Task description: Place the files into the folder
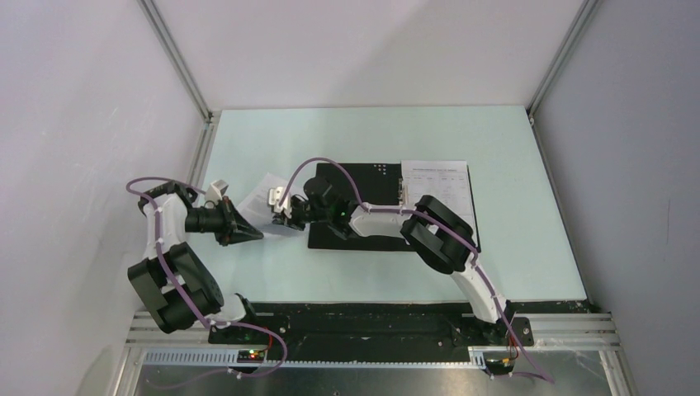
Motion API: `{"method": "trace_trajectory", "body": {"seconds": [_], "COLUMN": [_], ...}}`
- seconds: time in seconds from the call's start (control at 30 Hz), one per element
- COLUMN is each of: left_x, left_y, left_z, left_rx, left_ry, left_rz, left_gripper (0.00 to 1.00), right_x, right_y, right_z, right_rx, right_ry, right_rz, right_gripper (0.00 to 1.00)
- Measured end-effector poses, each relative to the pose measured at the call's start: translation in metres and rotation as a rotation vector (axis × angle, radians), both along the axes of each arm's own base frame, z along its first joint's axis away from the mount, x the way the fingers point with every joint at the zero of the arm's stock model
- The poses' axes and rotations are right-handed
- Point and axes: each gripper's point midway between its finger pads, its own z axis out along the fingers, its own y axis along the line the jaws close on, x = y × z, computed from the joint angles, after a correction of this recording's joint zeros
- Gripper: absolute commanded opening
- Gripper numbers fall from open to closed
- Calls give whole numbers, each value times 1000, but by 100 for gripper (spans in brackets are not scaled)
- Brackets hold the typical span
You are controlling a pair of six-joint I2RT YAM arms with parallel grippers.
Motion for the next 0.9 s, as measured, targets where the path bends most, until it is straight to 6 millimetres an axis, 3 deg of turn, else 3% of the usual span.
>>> {"method": "trace_trajectory", "body": {"seconds": [0.03, 0.1, 0.17, 0.2, 0.27, 0.43, 0.6, 0.73, 0.9], "left_x": [0, 0, 0, 1, 5, 25, 34, 45, 79], "left_y": [0, 0, 2, 4, 9, 23, 28, 21, 5], "left_z": [0, 0, 0, 1, 4, 27, 53, 74, 92], "left_rx": [0, 3, 13, 24, 54, 142, 280, 358, 402], "left_ry": [0, 3, 4, 3, -19, -115, -266, -382, -466], "left_rz": [0, 0, 0, 3, -2, 4, -25, -74, -162], "left_gripper": [14, 28, 61, 88, 98, 100, 100, 100, 100], "right_x": [1, 2, 8, 11, 17, 61, 136, 179, 194], "right_y": [0, 1, 0, -1, -3, -11, -38, -86, -175], "right_z": [0, 0, 3, 3, 5, 32, 110, 196, 276], "right_rx": [1, 4, 11, 12, 13, 49, 147, 239, 276], "right_ry": [1, 3, -3, -6, -12, -18, 33, 53, 56], "right_rz": [-8, -20, -37, -46, -65, -182, -365, -496, -662], "right_gripper": [1, 0, 0, 0, 0, 0, 0, 0, 0]}}
